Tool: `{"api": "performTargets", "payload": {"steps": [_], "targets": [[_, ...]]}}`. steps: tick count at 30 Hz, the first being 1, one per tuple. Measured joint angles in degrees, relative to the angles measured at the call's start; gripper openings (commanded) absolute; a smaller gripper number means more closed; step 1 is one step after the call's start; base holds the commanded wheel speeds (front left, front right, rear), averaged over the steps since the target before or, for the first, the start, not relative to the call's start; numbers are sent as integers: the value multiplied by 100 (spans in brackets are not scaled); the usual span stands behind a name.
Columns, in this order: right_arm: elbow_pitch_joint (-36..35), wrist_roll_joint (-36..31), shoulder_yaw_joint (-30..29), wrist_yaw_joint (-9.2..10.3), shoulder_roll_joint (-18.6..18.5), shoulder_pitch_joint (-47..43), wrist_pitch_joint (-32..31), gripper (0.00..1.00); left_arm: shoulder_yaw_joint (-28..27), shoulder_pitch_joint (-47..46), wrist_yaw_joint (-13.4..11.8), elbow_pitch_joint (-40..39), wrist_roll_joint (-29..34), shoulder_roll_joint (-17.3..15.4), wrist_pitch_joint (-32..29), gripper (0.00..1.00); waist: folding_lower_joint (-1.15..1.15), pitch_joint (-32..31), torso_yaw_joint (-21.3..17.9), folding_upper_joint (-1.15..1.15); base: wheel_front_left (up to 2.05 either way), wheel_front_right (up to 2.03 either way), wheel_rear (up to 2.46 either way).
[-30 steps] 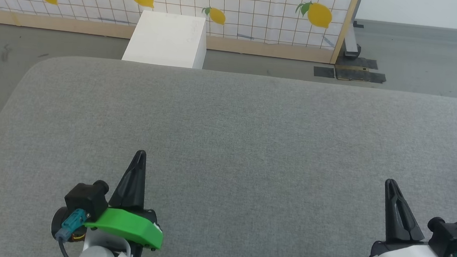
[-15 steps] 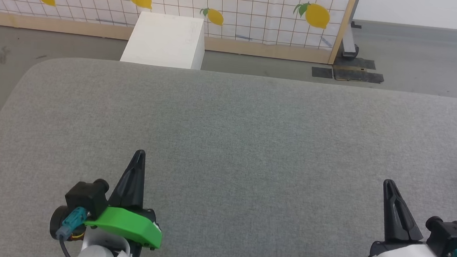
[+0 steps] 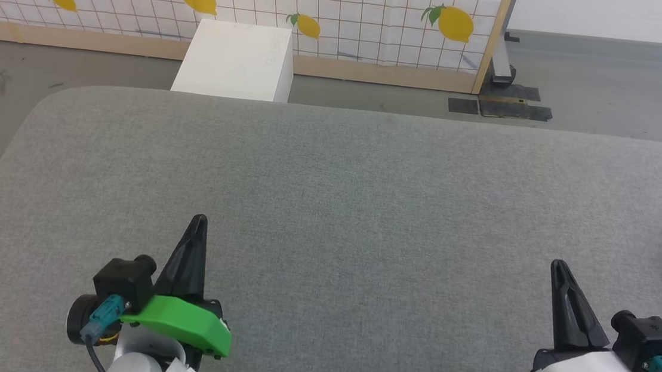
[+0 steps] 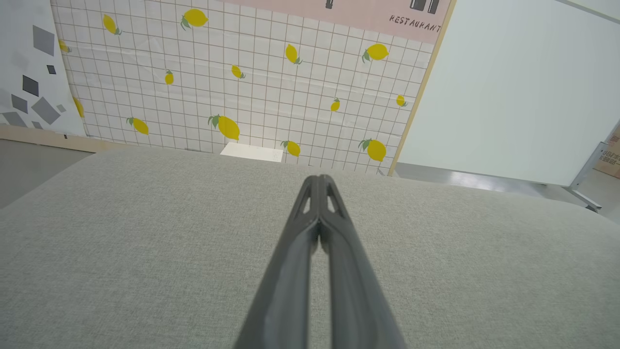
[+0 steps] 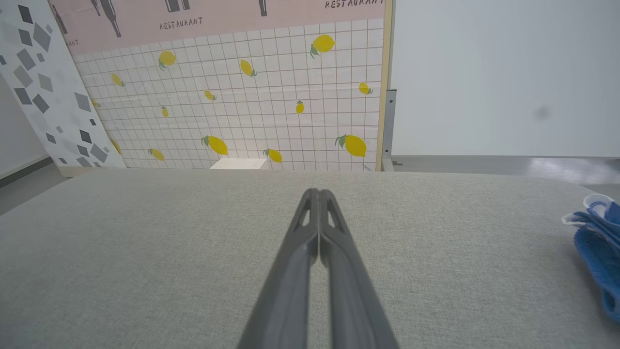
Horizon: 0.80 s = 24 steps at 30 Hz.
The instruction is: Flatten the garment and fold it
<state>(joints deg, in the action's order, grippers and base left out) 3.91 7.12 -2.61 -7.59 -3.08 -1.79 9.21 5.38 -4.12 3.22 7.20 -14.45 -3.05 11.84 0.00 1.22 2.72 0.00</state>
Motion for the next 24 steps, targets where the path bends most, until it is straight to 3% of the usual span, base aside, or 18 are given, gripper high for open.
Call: {"api": "performTargets", "payload": {"steps": [24], "targets": [[-86,-133,58,0,0,4,-222,0,-120,62,-74,-165,316,0,-276,0,0,-29,-65,0,0,0,0]]}}
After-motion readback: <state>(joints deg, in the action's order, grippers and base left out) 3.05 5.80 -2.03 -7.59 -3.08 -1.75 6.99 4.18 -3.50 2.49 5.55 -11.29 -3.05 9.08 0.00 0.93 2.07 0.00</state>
